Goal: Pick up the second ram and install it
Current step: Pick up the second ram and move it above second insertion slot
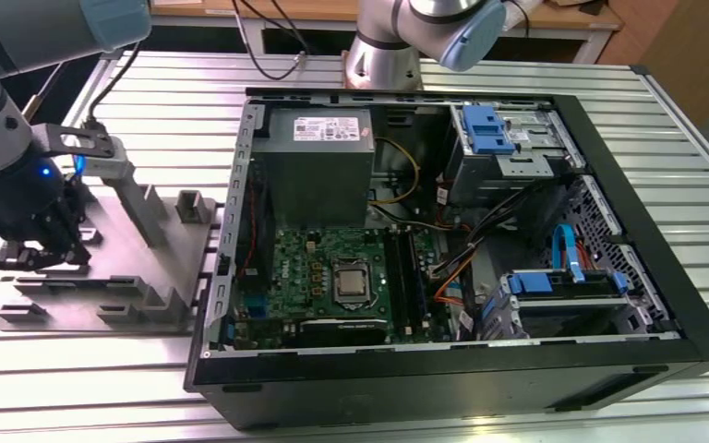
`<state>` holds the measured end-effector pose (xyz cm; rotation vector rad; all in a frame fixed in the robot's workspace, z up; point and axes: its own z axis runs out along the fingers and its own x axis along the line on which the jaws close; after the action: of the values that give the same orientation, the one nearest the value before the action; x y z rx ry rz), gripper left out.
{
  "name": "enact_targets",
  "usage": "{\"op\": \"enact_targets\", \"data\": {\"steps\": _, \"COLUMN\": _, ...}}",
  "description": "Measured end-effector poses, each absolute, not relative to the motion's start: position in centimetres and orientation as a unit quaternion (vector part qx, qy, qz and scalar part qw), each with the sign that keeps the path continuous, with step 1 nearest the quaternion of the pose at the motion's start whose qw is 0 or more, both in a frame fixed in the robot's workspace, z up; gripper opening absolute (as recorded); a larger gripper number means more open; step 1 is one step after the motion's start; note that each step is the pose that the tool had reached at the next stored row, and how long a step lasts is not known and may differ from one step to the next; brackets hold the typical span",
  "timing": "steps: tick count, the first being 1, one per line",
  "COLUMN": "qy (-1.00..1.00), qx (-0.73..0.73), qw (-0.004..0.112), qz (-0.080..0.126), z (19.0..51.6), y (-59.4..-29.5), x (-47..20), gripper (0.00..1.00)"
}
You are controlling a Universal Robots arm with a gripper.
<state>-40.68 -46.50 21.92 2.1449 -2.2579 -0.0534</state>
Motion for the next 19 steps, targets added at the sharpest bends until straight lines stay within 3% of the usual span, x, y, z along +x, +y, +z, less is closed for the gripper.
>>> {"op": "enact_targets", "data": {"steps": 19, "qy": -0.704, "qx": 0.71, "qw": 0.012, "qz": -0.015, "z": 21.3, "y": -47.6, "x": -42.0, "gripper": 0.1}}
